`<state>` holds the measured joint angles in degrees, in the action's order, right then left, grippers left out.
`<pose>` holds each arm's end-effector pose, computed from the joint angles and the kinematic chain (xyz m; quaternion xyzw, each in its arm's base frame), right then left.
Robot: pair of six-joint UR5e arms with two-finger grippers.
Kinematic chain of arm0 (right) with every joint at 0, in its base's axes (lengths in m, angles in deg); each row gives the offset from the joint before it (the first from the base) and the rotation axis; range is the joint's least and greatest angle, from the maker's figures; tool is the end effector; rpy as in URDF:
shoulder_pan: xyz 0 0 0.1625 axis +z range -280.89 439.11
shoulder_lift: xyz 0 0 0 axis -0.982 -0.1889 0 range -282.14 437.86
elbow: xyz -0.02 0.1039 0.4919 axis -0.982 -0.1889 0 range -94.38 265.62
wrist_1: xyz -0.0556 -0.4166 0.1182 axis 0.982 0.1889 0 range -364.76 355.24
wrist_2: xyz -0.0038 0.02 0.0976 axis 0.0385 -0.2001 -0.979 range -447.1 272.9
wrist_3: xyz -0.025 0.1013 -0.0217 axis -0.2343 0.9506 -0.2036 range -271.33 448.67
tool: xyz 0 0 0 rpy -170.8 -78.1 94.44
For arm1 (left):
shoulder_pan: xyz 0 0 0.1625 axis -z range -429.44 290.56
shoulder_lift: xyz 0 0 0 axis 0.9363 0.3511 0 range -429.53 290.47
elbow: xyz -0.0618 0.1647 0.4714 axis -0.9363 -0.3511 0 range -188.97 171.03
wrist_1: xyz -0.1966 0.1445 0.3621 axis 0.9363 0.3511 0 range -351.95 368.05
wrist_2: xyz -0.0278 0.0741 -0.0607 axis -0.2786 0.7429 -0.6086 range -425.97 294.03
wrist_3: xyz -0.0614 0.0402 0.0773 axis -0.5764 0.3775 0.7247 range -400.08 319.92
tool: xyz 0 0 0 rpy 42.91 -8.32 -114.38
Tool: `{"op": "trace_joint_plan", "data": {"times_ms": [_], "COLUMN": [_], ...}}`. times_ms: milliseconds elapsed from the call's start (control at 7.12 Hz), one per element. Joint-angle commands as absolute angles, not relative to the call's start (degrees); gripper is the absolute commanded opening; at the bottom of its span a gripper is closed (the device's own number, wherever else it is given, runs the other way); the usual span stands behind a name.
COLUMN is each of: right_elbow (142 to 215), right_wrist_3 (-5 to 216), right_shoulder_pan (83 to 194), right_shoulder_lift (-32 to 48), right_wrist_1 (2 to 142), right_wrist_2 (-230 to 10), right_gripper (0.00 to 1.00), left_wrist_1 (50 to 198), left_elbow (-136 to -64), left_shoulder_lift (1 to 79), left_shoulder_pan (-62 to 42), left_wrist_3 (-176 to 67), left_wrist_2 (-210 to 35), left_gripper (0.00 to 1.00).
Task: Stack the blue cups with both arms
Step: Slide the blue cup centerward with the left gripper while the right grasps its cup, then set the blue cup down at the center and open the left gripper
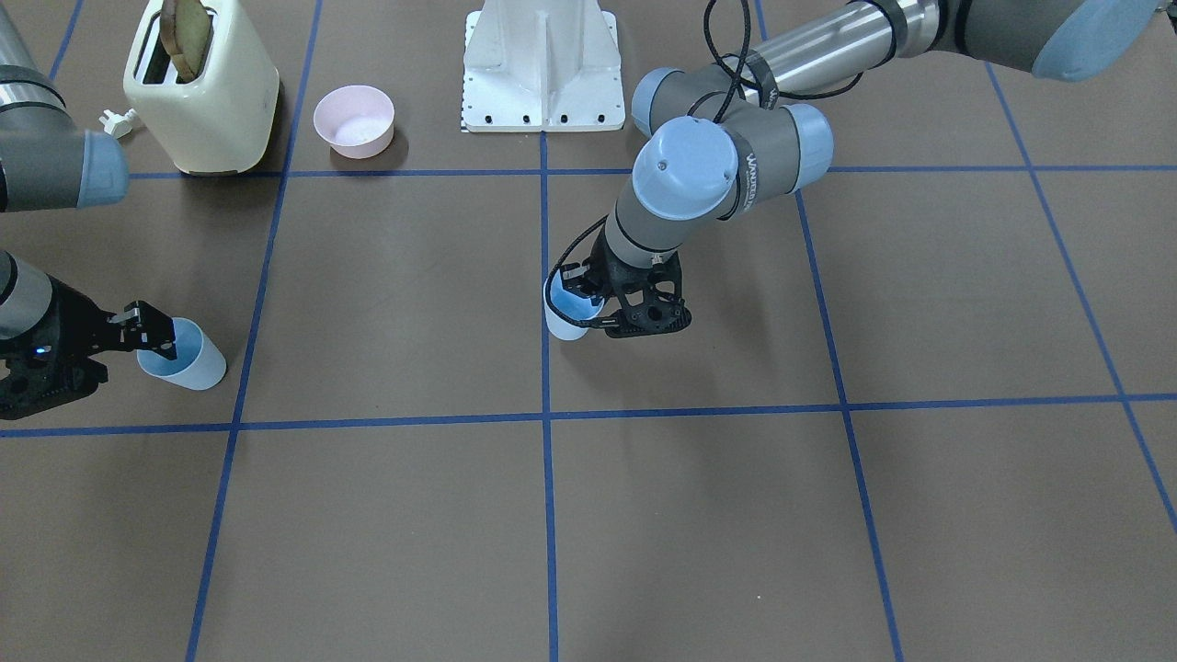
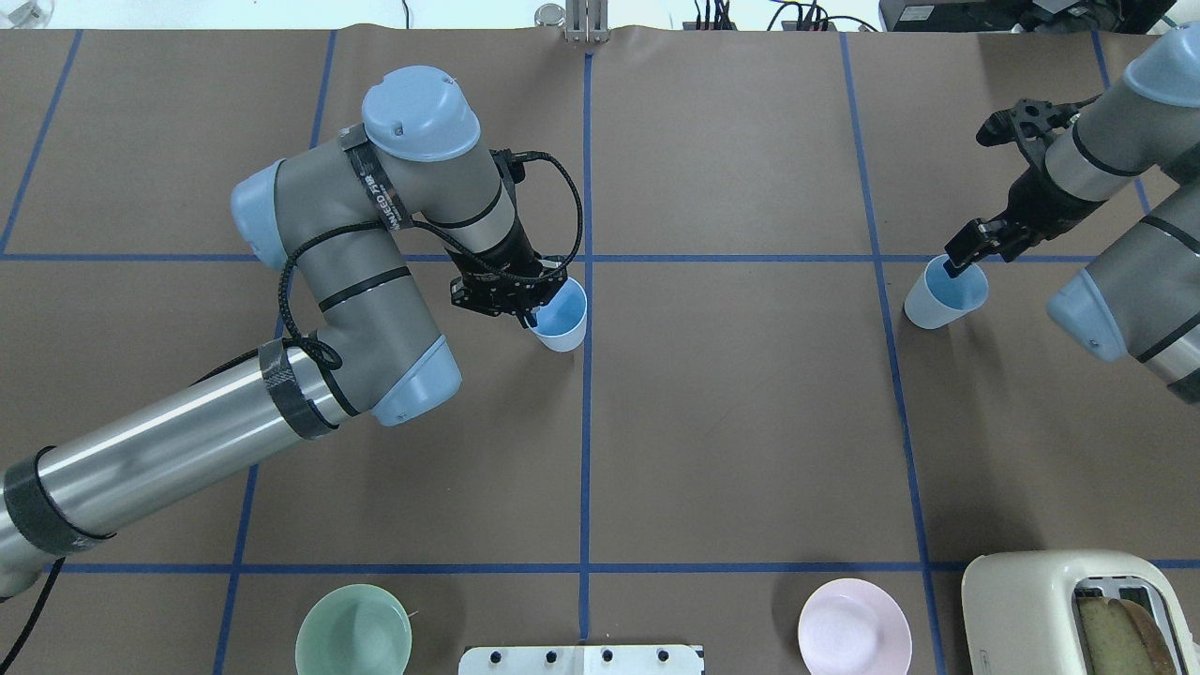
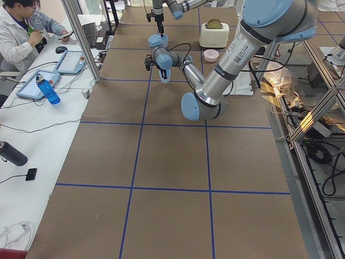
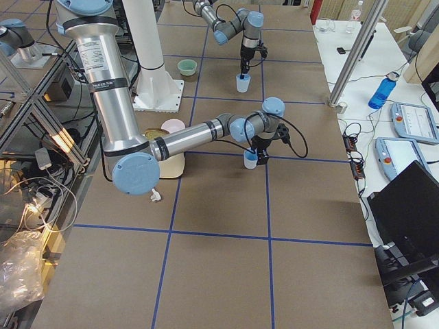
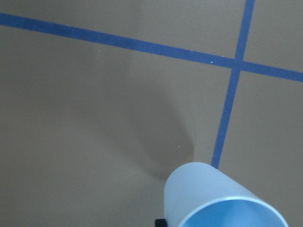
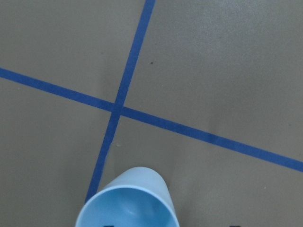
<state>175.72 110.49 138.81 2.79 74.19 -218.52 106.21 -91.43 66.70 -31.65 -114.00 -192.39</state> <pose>-0.2767 -0.5979 0.5688 0.0382 -0.4021 -0.1470 0.9029 0.6039 -0.5571 0.2366 -0.0846 0.4665 -0.0422 0.8794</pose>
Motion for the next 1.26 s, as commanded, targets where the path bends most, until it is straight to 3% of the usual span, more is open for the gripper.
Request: {"op": "trace_joint_plan", "data": {"times_ms": [0,702,842,982,1123], "right_elbow": [174.91,175.53,175.53,175.53,175.53], "right_wrist_3": [110.64,110.64,110.64,110.64,110.64], "right_shoulder_pan": [138.79,137.74,136.69,136.42,136.33], "right_shoulder_lift": [2.89,2.1,2.1,2.1,2.1], "right_wrist_1": [73.11,73.11,73.11,73.11,73.2], "right_wrist_2": [-218.5,-218.24,-217.28,-217.18,-217.18], "right_gripper": [0.85,0.81,0.77,0.65,0.54], "left_wrist_1": [107.71,110.0,110.09,110.18,111.83], "left_elbow": [-89.49,-88.25,-88.25,-88.34,-88.34], "left_shoulder_lift": [67.66,67.84,67.84,67.84,67.66], "left_shoulder_pan": [-32.35,-33.06,-33.06,-33.06,-33.06], "left_wrist_3": [-113.99,-114.17,-114.0,-113.65,-113.3], "left_wrist_2": [-192.18,-192.18,-192.18,-192.18,-192.18], "left_gripper": [0.0,0.0,0.12,0.67,0.89]}}
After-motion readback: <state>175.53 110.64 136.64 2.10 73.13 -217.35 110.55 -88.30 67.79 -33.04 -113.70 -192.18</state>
